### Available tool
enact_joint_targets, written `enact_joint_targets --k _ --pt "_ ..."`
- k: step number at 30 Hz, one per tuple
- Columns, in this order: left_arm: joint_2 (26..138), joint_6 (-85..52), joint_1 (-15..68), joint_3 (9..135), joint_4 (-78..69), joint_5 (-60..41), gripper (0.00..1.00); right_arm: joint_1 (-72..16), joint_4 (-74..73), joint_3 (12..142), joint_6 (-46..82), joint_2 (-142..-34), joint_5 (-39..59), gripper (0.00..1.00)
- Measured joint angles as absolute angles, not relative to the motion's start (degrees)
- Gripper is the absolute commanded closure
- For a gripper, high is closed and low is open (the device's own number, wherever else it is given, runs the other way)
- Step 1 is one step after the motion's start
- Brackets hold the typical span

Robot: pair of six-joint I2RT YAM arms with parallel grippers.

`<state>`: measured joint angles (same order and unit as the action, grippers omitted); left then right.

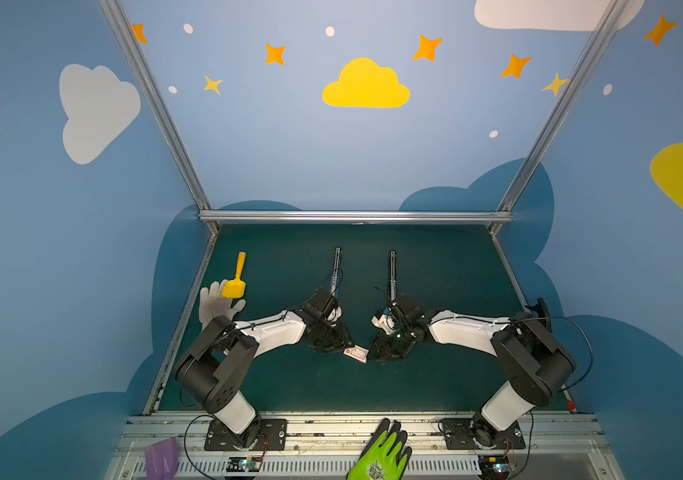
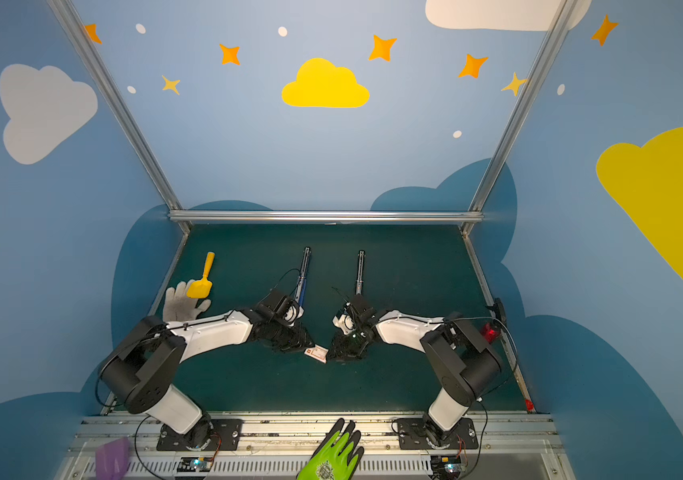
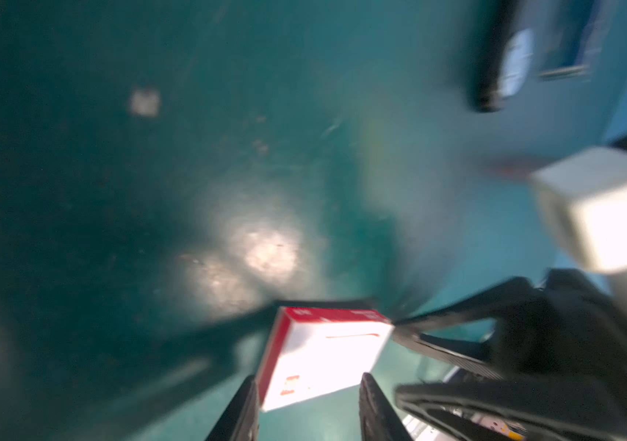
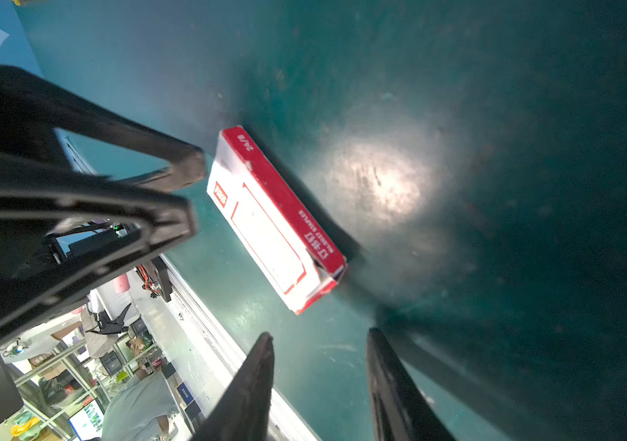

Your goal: Load the staples into the stapler

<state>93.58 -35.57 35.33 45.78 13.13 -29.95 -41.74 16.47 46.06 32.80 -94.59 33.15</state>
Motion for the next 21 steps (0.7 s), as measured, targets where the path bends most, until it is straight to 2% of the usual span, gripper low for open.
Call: enact_joint_targets --k 8,11,16,21 --pt "95.18 -36.36 36.01 45.74 10.59 -32.14 0.86 -41.74 16.12 46.06 33.28 -94.59 33.10 0.64" --pt "95.57 -36.45 36.29 45.71 9.58 -32.69 0.87 -41.58 16.08 46.06 33.74 -94.72 32.88 0.67" --pt "95.94 -36.73 36.51 45.19 9.04 -32.93 0.96 -40.95 16.73 46.61 34.44 -95.64 31.40 0.75" --pt "95.94 -36.77 36.53 45.06 8.69 -33.12 0.96 -40.66 17.72 47.37 34.76 -95.83 29.54 0.77"
